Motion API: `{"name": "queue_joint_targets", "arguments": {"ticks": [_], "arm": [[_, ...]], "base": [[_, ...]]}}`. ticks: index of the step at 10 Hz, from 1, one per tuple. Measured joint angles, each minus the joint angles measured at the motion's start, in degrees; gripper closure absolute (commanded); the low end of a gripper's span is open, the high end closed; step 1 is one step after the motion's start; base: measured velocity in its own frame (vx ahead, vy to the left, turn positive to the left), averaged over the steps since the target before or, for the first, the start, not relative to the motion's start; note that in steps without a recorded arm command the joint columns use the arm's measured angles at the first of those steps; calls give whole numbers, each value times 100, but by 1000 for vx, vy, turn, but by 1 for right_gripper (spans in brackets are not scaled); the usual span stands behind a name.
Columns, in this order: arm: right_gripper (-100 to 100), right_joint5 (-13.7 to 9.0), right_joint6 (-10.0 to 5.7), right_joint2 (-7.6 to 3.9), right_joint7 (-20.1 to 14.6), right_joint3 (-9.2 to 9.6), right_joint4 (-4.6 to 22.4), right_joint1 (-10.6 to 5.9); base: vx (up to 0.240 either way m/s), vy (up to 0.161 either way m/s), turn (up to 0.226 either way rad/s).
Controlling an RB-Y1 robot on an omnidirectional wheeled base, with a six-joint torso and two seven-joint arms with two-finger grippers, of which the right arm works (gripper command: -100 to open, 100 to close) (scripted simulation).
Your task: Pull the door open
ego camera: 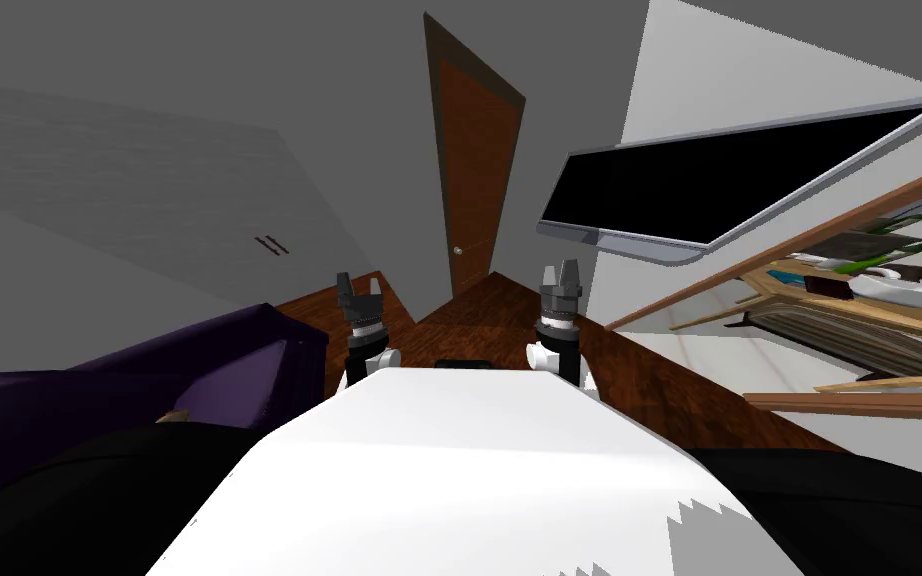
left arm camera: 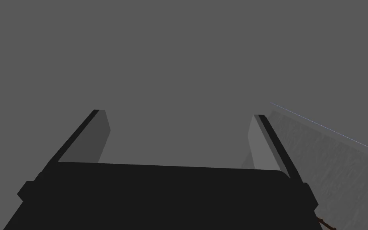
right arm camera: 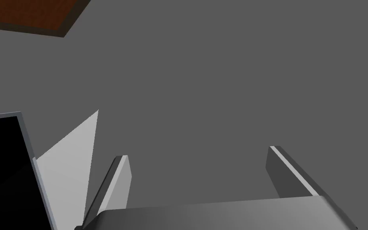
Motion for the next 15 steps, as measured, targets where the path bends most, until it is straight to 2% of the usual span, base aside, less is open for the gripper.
{"name": "queue_joint_targets", "arguments": {"ticks": [3,10,11,15], "arm": [[-100,-181,-81,-46,-211,-3,270,-44],[-100,-759,-230,-174,-935,-69,1074,-278],[-100,-849,-248,-181,-1042,-78,1234,-354],[-100,-1154,-316,-227,-1425,-100,1600,-425]], "base": [[122,-69,263],[119,-78,253],[118,-98,273],[77,-77,170]]}}
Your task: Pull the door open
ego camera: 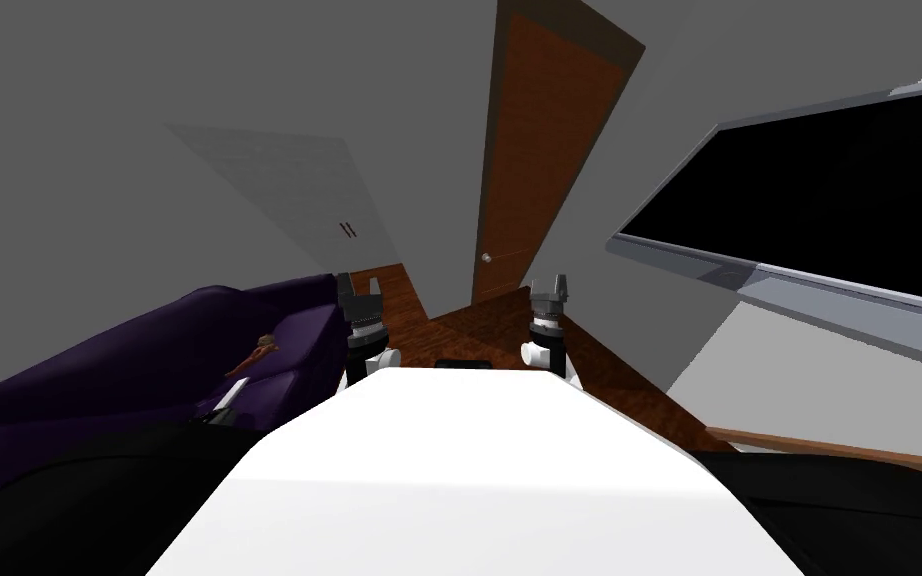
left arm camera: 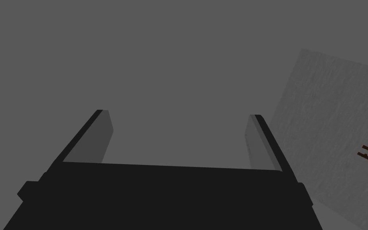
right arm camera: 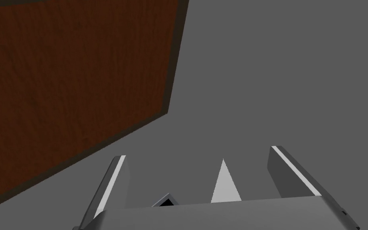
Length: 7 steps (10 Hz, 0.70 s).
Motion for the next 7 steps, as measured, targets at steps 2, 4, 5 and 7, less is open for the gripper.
{"name": "queue_joint_targets", "arguments": {"ticks": [2,4,5,7], "arm": [[-100,-145,-41,-23,-173,-27,252,-104],[-100,-290,-103,-32,-355,-29,478,-154],[-100,-373,-114,-48,-458,-41,552,-163],[-100,-511,-203,-40,-637,-29,842,-238]], "base": [[74,-83,198],[63,-98,208],[63,-93,206],[64,-85,209]]}}
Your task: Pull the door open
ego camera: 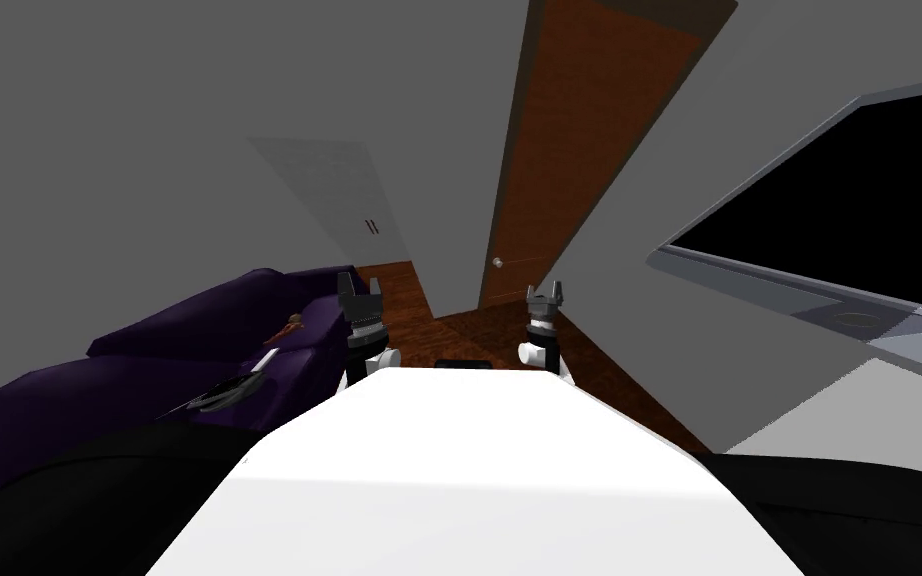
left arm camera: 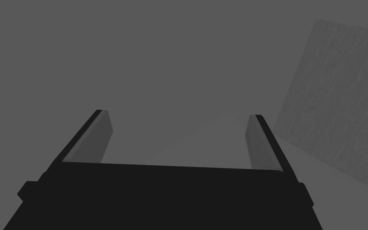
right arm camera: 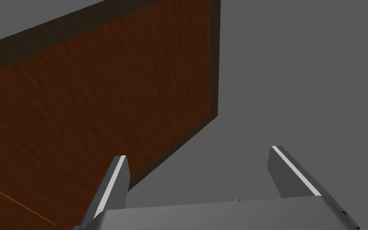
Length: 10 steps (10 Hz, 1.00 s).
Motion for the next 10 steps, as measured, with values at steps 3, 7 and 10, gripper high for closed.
{"name": "queue_joint_targets", "arguments": {"ticks": [3,7,10], "arm": [[-100,-258,-43,-48,-316,-42,288,-68],[-100,-584,-161,-68,-723,-68,803,-223],[-100,-841,-243,-96,-1047,-92,1184,-321]], "base": [[62,-95,215],[45,-105,195],[41,-109,198]]}}
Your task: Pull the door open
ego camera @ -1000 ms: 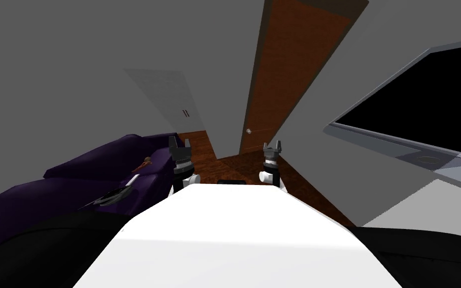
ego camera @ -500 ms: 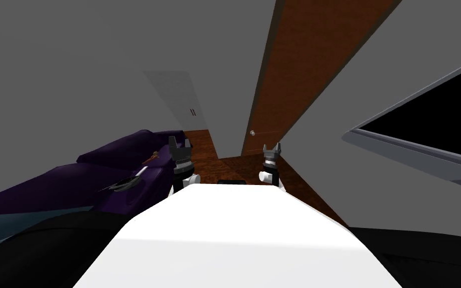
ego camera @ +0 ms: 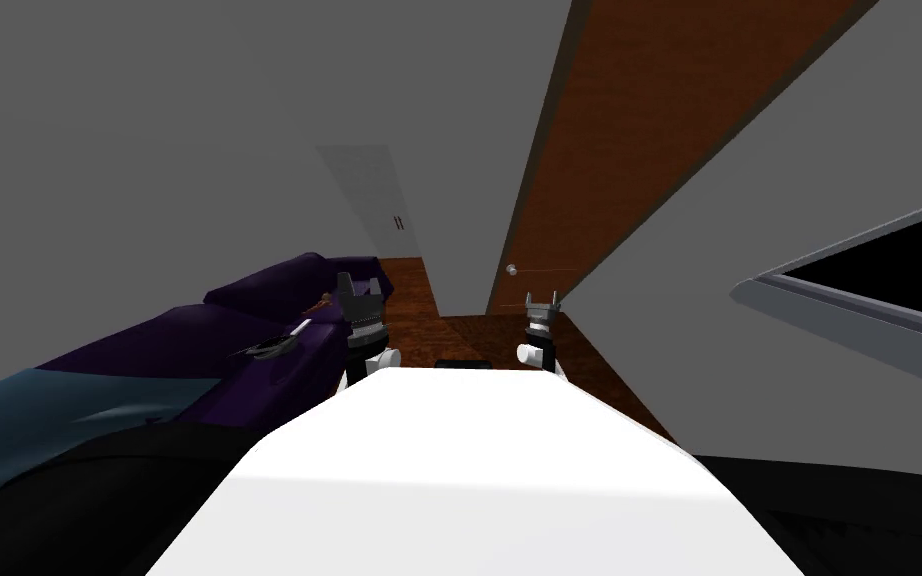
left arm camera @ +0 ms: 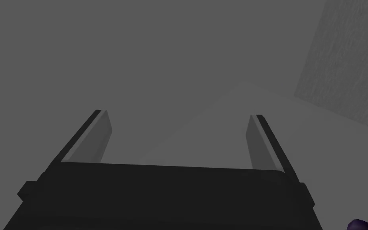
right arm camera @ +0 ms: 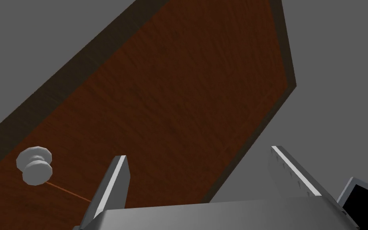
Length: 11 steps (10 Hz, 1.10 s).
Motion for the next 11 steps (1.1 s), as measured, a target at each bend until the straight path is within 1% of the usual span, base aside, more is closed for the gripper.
{"name": "queue_joint_targets", "arguments": {"ticks": [1,2,4,7,8,10,11], "arm": [[-100,-77,-59,4,-108,8,131,-15],[-100,-167,-58,-2,-210,-4,194,-25],[-100,-350,-60,-24,-420,-40,434,-125],[-100,-591,-180,-18,-731,-41,834,-220],[-100,-687,-173,-32,-834,-63,915,-249],[-100,-854,-254,-56,-1063,-79,1231,-348],[-100,-938,-269,-56,-1161,-89,1334,-381]], "base": [[33,-116,214],[45,-112,220],[28,-101,199],[25,-110,209],[26,-132,208],[13,-124,204],[5,-109,199]]}}
